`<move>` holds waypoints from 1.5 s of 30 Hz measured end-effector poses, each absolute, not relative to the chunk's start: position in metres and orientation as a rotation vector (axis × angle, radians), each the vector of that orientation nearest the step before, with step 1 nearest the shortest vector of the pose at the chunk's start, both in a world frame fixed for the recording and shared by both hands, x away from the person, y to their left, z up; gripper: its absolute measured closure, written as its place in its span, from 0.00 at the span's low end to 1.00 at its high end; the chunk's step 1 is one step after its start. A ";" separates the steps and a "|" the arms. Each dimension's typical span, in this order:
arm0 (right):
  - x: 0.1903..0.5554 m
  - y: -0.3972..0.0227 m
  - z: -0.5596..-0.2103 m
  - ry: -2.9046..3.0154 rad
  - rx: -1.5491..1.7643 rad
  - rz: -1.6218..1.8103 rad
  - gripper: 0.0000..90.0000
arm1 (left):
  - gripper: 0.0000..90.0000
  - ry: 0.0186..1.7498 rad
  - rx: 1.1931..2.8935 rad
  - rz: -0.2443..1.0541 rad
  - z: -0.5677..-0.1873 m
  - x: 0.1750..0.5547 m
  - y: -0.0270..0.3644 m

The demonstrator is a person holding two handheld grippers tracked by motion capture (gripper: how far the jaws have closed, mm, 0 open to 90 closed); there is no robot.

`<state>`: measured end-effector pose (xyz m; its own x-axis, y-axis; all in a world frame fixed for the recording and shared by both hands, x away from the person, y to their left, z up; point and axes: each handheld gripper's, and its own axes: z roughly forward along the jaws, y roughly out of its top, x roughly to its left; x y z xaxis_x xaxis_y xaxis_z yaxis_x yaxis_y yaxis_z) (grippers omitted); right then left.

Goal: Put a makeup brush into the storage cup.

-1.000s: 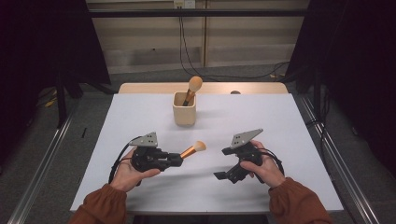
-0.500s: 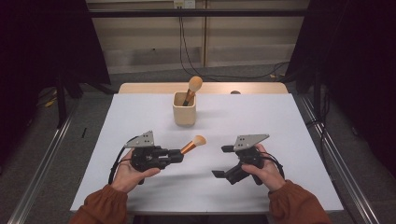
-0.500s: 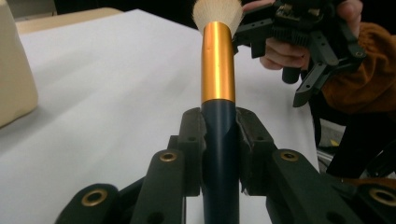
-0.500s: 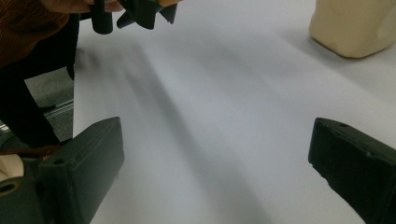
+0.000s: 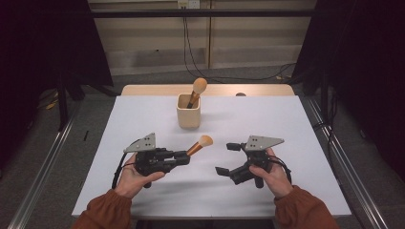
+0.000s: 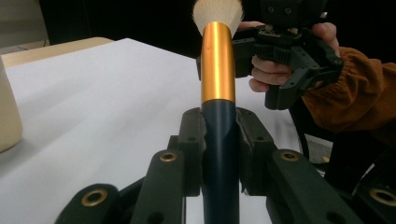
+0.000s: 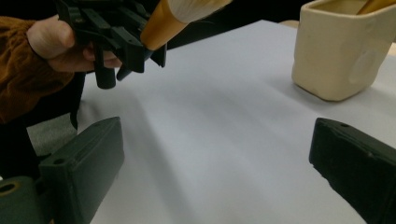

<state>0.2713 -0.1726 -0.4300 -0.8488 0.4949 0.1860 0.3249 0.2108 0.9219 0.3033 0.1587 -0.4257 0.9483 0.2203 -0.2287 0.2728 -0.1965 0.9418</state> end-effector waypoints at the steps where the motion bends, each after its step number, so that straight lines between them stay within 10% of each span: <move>1: 0.270 -0.172 -0.430 2.312 0.794 1.729 0.04 | 0.82 0.366 1.781 -0.050 -0.426 0.303 0.158; 33: 0.275 -0.153 -0.419 2.287 0.684 1.882 0.05 | 0.83 0.323 1.757 -0.041 -0.426 0.299 0.133; 45: 0.283 -0.152 -0.417 2.250 0.743 1.971 0.27 | 0.83 0.306 1.763 -0.048 -0.428 0.297 0.130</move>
<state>0.2828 -0.1522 -0.4169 -0.8821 0.3898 0.2646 0.3137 0.0670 0.9472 0.2974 0.1301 -0.4282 0.9636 0.1785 -0.1992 0.2313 -0.1818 0.9557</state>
